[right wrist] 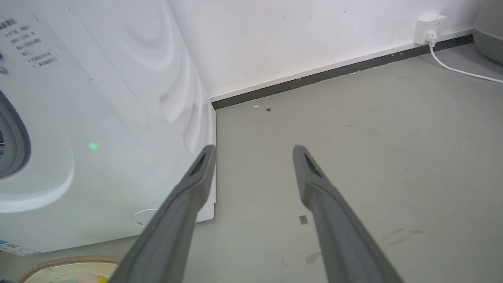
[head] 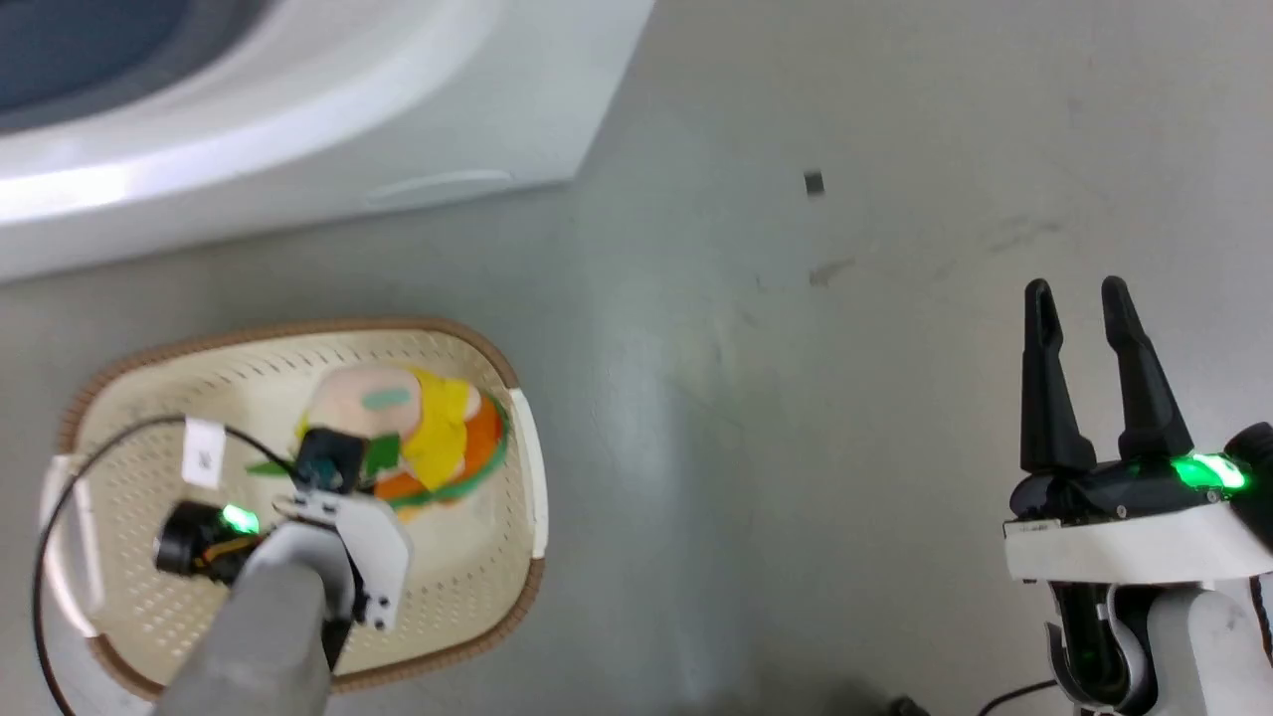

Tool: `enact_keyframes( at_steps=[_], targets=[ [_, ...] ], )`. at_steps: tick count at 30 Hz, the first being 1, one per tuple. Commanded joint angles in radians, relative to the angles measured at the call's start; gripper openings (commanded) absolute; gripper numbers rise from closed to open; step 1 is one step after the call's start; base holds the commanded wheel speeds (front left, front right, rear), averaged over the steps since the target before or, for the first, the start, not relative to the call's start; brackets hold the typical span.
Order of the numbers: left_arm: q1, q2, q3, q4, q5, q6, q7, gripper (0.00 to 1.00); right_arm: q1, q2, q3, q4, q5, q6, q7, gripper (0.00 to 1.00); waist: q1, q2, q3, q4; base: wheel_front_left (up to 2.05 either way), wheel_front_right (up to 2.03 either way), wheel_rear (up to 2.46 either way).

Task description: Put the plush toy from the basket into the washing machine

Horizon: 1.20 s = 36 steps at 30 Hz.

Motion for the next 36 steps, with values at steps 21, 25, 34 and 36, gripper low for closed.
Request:
enact_keyframes(
  at_steps=[21, 25, 34, 36],
  targets=[
    [0.407, -0.087, 0.072, -0.449, -0.065, 0.008, -0.009, 0.0, 0.134, 0.0, -0.03, 0.042, -0.078, 0.001, -0.005, 1.0, 0.0, 0.0, -0.419, 0.202, 0.0, 0.0, 0.0],
    [0.454, -0.092, 0.091, -0.541, -0.057, 0.011, -0.009, 0.0, 0.149, 0.0, -0.028, 0.045, -0.082, 0.001, -0.005, 1.0, 0.0, 0.0, -0.449, 0.225, 0.0, 0.0, 0.0],
    [0.497, -0.072, 0.185, -0.806, -0.048, 0.0, -0.009, 0.0, 0.155, 0.0, -0.026, 0.038, -0.077, 0.001, -0.005, 1.0, 0.0, 0.0, -0.452, 0.24, 0.0, 0.0, 0.0],
    [0.492, -0.065, 0.211, -0.855, -0.044, 0.002, -0.009, 0.0, 0.154, 0.0, -0.025, 0.037, -0.075, 0.001, -0.005, 1.0, 0.0, 0.0, -0.44, 0.234, 0.0, 0.0, 0.0]
  ],
)
